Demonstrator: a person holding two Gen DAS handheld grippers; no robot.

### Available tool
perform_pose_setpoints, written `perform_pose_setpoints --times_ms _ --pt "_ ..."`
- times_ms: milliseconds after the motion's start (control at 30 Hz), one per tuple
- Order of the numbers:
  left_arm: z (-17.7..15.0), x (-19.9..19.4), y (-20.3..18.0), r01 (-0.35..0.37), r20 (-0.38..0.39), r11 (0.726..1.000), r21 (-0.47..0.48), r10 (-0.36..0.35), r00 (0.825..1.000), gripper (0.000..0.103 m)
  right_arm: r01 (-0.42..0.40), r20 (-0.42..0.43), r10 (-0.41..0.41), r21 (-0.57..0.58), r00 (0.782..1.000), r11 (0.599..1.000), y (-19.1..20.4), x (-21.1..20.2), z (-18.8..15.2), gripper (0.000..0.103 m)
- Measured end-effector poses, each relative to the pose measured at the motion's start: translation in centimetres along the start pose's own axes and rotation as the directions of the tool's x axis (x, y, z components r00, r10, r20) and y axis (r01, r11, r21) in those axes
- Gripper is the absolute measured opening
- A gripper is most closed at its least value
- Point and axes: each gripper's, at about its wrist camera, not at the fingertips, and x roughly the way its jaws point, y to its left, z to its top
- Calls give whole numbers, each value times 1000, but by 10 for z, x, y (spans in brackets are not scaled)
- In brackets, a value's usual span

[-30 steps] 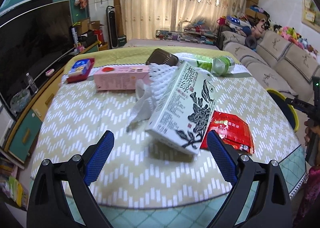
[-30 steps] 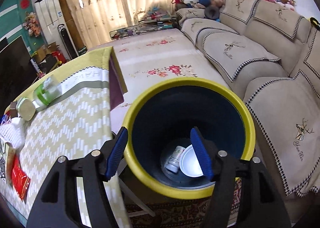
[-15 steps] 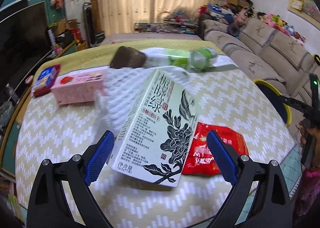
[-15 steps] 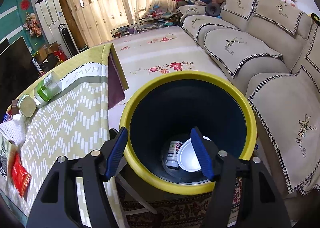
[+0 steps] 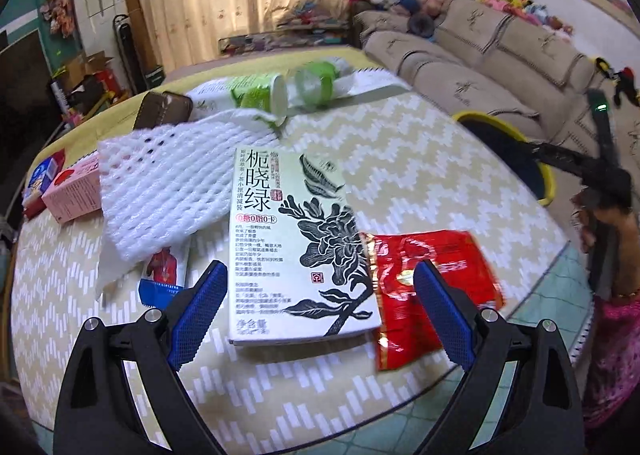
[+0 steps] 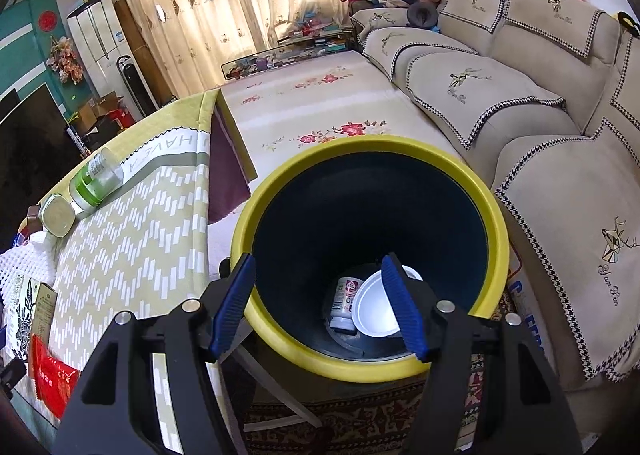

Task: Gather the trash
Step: 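Grasp the white-and-black printed box with the left gripper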

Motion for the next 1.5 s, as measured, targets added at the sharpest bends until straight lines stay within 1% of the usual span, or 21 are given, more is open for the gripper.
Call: perform_pose_setpoints --times_ms 100,200,367,533,567,633,667,700,867,1033,1133,1267,1400,1500 --pt "1 13 1 -44 -36 999 -16 43 998 92 -3 4 3 8 1000 1000 -3 -1 0 62" --pt "2 23 4 -105 -49 994 -38 103 993 92 -6 7 6 15 1000 1000 -6 -2 -1 62" --pt "1 24 13 -131 -56 988 -83 127 990 92 -13 4 13 22 1000 1000 -10 -2 -4 62" --pt "-12 19 18 -130 -50 987 -94 126 991 92 -28 4 28 30 1000 999 -13 -2 -6 62" --pt "-12 19 17 -128 -48 987 -94 124 991 90 -33 3 32 31 999 999 -12 -2 -7 62" --pt "-15 20 18 -111 -48 988 -103 106 993 82 -39 4 39 29 999 999 -12 -3 -7 62" --pt "-17 18 18 -100 -45 989 -111 96 994 74 -43 5 43 28 999 999 -11 -3 -8 62" --pt "-16 17 18 -97 -41 988 -118 93 995 73 -47 6 47 27 999 999 -11 -5 -8 62" --pt "-15 -5 19 -87 14 989 -120 89 996 73 -52 15 51 34 999 998 -17 -10 -7 62" --pt "-11 -34 21 -93 70 990 -110 101 992 72 -60 20 59 42 998 997 -19 -12 -6 62" --pt "-8 -47 22 -91 81 991 -101 99 992 72 -68 18 67 37 998 997 -16 -12 -7 62" --pt "-5 -54 21 -87 91 991 -100 96 991 72 -80 15 80 29 997 996 -11 -11 -9 62" --pt "-6 -53 21 -88 83 991 -100 97 992 73 -85 9 84 19 996 996 -7 -11 -9 62" --pt "-5 -44 20 -87 73 991 -99 94 993 73 -84 5 84 20 996 996 -8 -10 -10 62"
